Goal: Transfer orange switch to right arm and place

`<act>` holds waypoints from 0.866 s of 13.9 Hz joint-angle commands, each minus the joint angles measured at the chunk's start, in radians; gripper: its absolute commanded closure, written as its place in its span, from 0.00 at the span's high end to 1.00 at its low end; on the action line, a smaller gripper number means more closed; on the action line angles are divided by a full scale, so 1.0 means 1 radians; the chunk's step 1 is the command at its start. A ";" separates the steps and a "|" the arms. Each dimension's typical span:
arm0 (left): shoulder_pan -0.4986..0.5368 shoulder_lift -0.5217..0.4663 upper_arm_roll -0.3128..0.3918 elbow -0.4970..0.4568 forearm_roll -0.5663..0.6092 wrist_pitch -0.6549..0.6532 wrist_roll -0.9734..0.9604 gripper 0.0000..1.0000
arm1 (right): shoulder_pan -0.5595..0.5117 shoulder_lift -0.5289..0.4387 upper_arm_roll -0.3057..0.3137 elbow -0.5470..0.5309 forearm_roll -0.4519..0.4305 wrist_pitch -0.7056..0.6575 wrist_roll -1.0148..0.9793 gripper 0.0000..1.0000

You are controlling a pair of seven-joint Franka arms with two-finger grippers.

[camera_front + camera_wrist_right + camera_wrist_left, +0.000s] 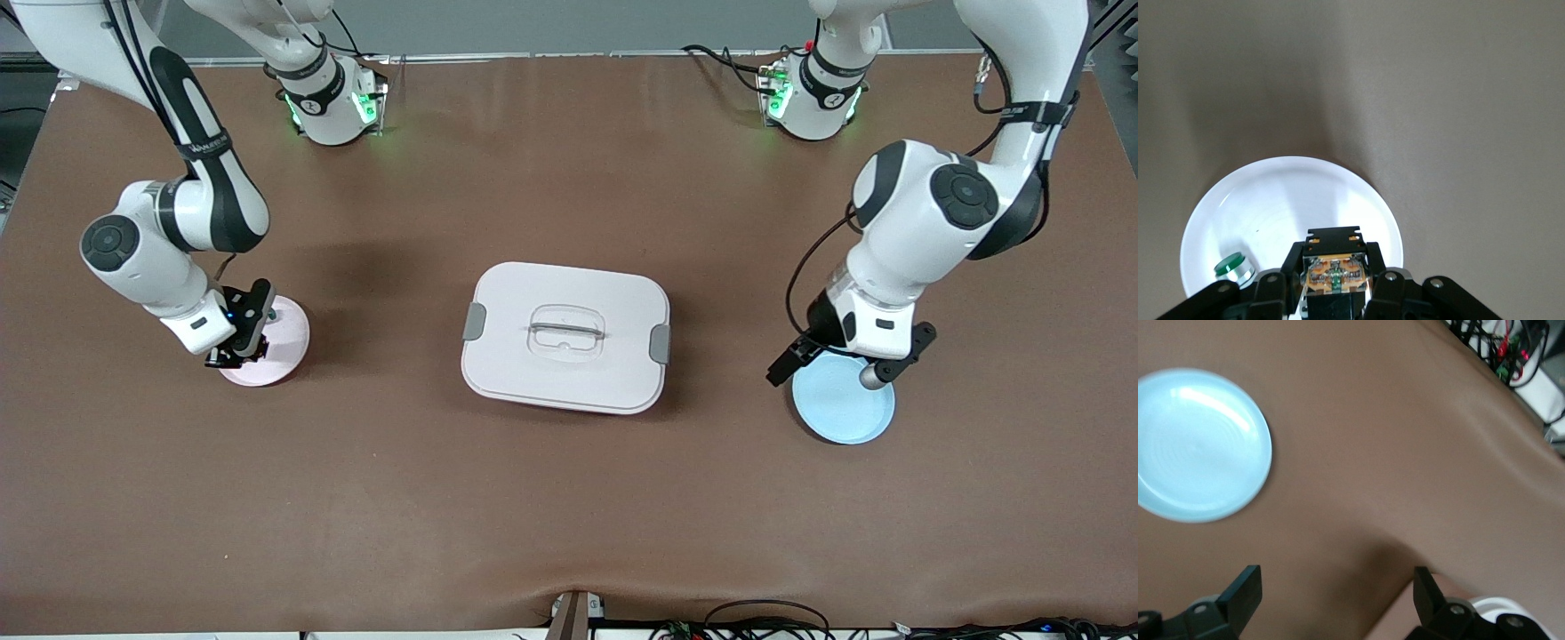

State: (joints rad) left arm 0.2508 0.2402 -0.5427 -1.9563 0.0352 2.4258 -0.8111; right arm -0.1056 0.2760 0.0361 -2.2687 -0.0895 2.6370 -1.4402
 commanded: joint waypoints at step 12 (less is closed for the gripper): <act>0.258 -0.179 -0.005 -0.018 -0.001 -0.168 0.713 1.00 | -0.037 0.094 0.001 -0.015 -0.101 0.097 0.007 0.00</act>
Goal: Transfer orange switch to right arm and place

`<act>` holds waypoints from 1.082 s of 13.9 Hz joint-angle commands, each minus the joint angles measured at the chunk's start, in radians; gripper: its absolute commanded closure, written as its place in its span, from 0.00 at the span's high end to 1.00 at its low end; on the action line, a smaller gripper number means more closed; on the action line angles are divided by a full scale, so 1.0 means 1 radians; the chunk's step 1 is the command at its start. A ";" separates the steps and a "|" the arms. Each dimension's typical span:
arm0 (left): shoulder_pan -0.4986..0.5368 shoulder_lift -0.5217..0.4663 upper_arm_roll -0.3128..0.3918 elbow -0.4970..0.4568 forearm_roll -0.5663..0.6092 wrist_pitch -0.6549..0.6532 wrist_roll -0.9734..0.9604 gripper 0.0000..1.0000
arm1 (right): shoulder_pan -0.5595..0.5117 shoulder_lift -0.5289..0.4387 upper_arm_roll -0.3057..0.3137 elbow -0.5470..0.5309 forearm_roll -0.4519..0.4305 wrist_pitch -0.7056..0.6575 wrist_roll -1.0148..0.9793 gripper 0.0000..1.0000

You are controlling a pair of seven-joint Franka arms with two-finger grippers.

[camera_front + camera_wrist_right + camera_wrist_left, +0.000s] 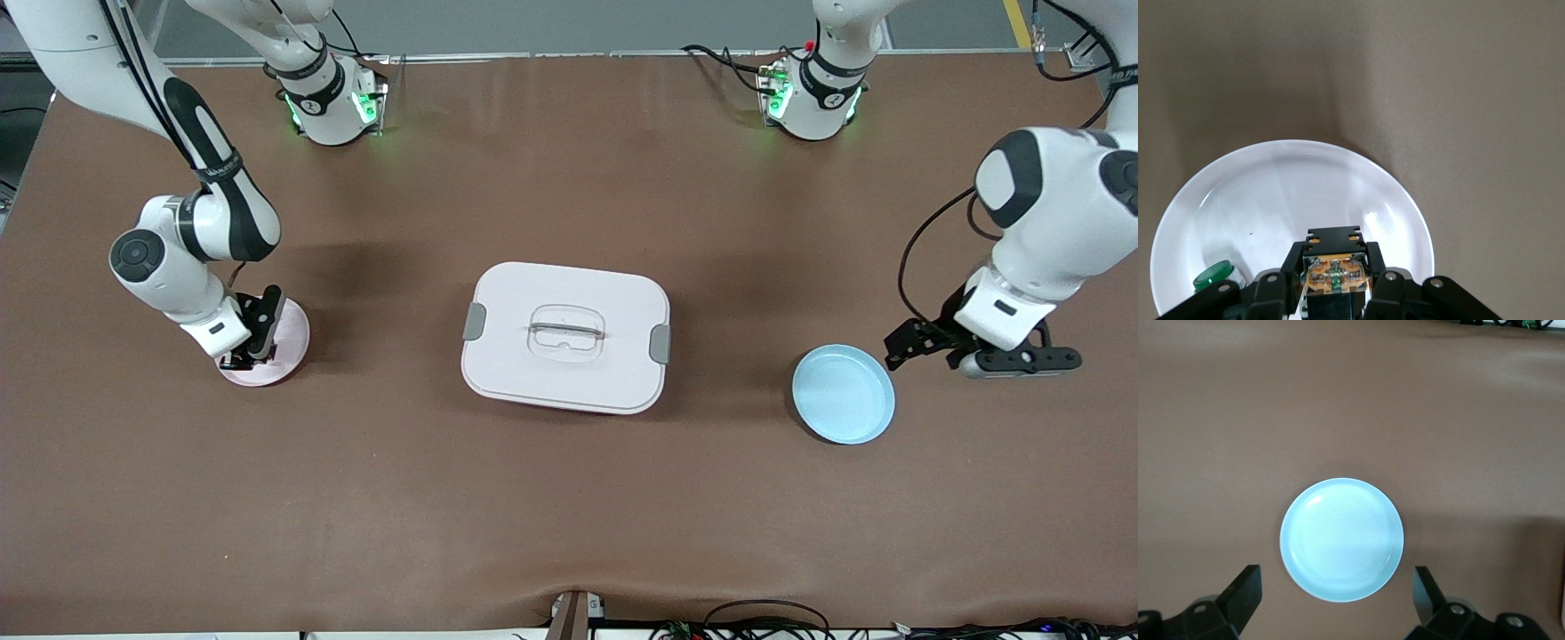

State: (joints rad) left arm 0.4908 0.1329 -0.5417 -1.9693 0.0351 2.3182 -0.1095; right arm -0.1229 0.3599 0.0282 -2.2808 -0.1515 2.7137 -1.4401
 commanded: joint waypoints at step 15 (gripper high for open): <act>0.061 -0.127 -0.003 0.190 -0.029 -0.344 0.014 1.00 | -0.015 0.028 0.007 0.006 -0.043 0.020 0.059 0.92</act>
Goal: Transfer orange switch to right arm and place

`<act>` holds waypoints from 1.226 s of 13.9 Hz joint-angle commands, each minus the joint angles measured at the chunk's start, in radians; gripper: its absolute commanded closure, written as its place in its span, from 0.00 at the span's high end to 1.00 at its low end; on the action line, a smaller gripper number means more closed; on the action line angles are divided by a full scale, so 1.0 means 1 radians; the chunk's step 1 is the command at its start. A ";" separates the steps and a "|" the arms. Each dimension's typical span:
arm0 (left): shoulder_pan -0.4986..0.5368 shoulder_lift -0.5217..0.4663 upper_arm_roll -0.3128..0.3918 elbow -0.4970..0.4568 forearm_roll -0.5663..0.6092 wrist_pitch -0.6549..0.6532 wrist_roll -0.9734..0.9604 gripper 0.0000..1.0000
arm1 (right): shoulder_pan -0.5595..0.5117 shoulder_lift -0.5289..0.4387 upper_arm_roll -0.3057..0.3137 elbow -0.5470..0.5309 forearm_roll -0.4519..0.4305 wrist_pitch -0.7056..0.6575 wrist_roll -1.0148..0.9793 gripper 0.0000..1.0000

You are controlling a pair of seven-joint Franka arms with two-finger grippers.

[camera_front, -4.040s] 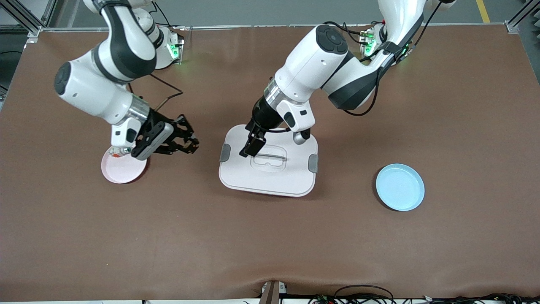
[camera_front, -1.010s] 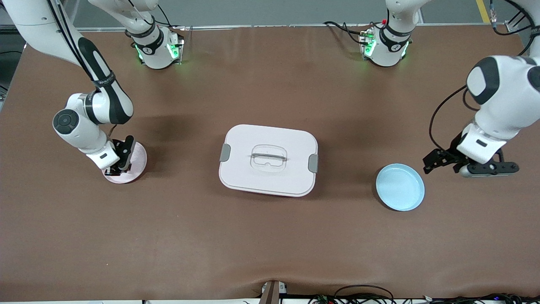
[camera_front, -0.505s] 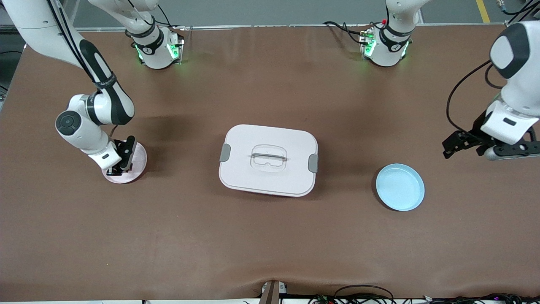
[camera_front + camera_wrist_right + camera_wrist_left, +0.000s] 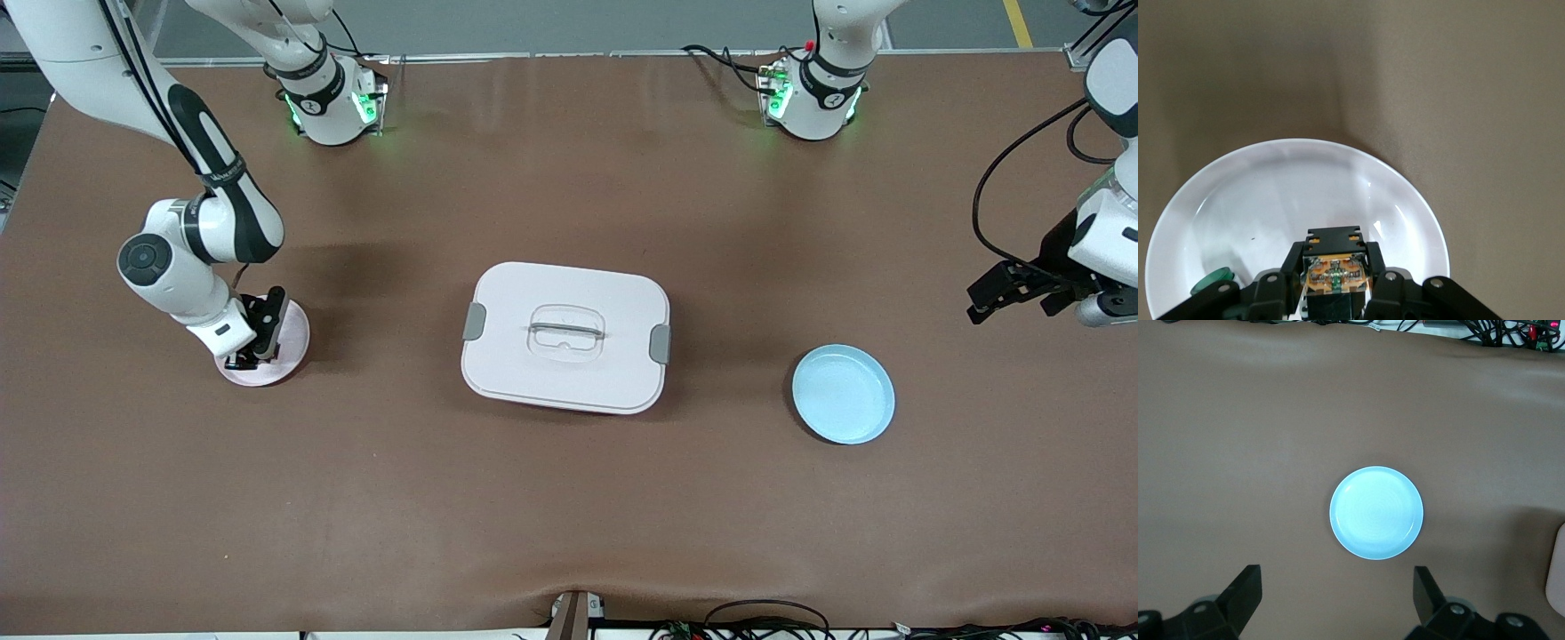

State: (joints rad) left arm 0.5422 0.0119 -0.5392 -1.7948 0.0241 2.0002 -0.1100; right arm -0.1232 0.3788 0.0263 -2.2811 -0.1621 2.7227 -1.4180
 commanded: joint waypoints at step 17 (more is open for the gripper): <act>-0.565 -0.021 0.562 0.014 -0.020 -0.070 0.015 1.00 | -0.006 -0.043 0.021 0.103 -0.022 -0.320 0.383 1.00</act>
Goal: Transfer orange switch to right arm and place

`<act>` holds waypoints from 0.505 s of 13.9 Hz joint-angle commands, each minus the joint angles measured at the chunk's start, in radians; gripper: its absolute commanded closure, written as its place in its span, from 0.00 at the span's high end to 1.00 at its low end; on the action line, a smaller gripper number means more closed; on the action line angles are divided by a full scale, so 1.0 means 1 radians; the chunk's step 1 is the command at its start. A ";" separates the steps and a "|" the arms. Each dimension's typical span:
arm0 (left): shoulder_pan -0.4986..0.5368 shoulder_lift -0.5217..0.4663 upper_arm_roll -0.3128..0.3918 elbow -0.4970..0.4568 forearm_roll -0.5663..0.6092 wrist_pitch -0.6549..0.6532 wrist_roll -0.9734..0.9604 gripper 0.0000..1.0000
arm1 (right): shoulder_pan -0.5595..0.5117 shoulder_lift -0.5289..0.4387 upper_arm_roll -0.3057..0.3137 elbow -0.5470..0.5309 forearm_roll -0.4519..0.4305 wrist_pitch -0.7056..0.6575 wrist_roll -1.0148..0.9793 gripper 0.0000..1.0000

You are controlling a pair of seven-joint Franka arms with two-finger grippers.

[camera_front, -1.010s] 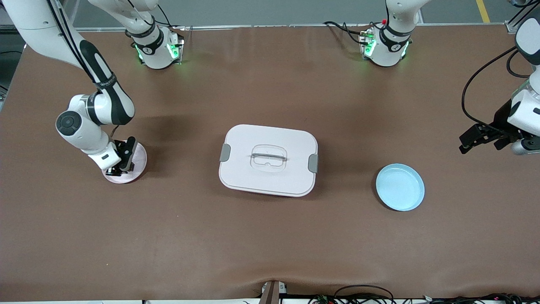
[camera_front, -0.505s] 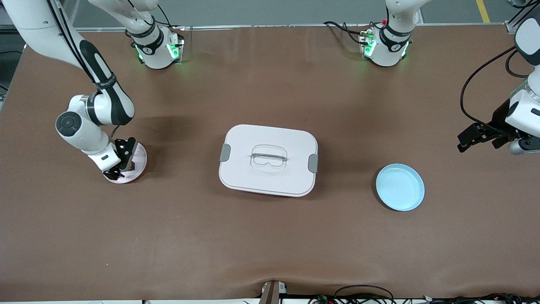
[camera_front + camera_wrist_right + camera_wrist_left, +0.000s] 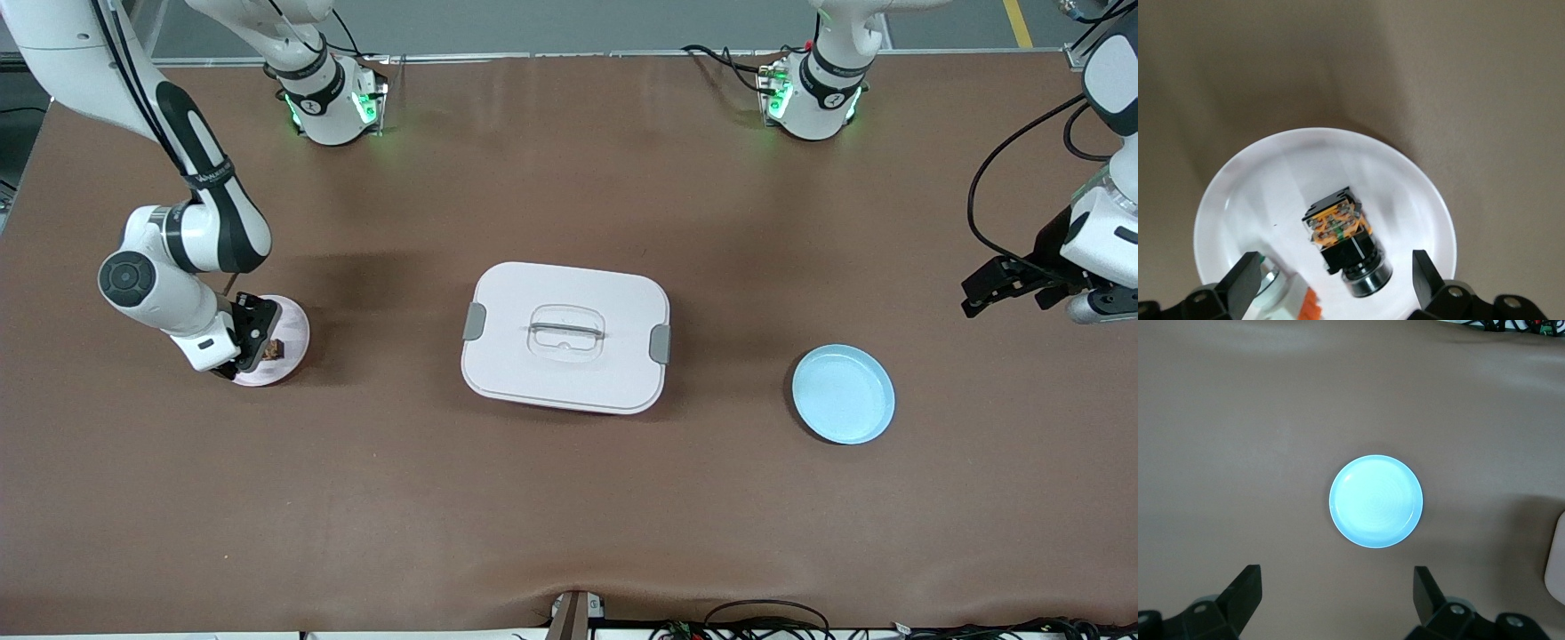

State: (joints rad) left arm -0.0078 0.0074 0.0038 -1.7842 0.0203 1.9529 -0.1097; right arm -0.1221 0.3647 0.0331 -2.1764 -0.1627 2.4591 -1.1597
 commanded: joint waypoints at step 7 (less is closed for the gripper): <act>-0.006 -0.053 0.021 -0.012 -0.017 -0.023 0.031 1.00 | 0.027 -0.079 0.018 0.124 -0.014 -0.294 0.434 1.00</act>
State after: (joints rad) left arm -0.0092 -0.0003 0.0098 -1.7833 0.0203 1.9496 -0.1087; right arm -0.0933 0.3091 0.0491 -2.1044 -0.1628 2.2481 -0.7744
